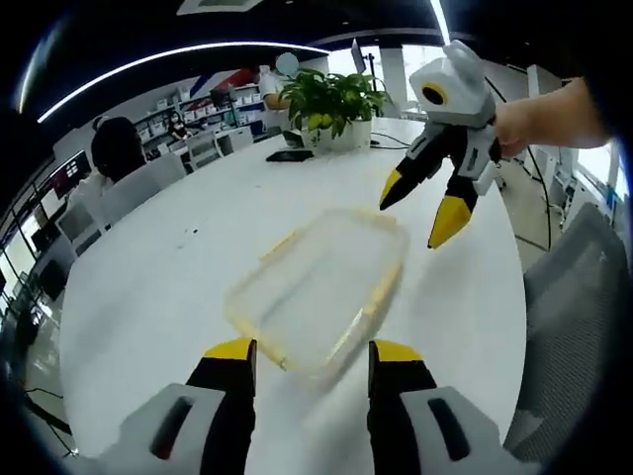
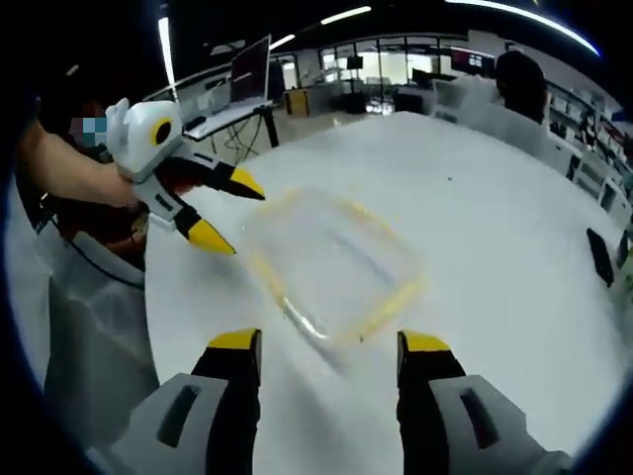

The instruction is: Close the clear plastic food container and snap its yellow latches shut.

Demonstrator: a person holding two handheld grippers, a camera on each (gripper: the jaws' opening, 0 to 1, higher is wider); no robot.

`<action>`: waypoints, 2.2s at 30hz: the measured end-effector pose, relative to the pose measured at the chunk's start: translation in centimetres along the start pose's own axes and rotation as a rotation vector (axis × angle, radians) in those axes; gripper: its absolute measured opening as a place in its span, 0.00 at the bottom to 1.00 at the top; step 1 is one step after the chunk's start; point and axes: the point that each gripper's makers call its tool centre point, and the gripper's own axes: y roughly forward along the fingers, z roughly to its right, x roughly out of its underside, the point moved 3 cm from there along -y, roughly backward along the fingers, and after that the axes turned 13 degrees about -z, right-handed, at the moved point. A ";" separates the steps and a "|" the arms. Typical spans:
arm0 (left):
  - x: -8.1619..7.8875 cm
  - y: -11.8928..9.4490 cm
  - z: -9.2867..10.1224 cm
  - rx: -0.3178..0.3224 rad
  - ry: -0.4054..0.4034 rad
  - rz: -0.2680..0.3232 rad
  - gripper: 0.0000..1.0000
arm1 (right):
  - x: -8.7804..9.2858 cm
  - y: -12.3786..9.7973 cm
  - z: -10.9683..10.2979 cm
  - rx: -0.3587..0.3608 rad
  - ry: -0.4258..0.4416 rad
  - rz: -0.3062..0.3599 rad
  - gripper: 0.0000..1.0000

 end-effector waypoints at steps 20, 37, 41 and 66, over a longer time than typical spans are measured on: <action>2.2 3.4 0.2 -0.006 -0.006 -0.097 0.43 | 0.9 4.0 1.4 0.114 -0.002 -0.018 0.54; 1.2 4.0 -0.3 -0.023 -0.058 -0.067 0.38 | 0.0 4.5 1.5 0.134 -0.033 0.022 0.42; 1.4 3.9 -0.3 -0.024 -0.045 -0.075 0.37 | 0.0 4.4 1.4 0.139 -0.040 0.027 0.39; 4.0 2.6 -1.8 -0.061 -0.043 -0.100 0.36 | -1.6 5.9 -0.9 0.119 -0.048 0.027 0.38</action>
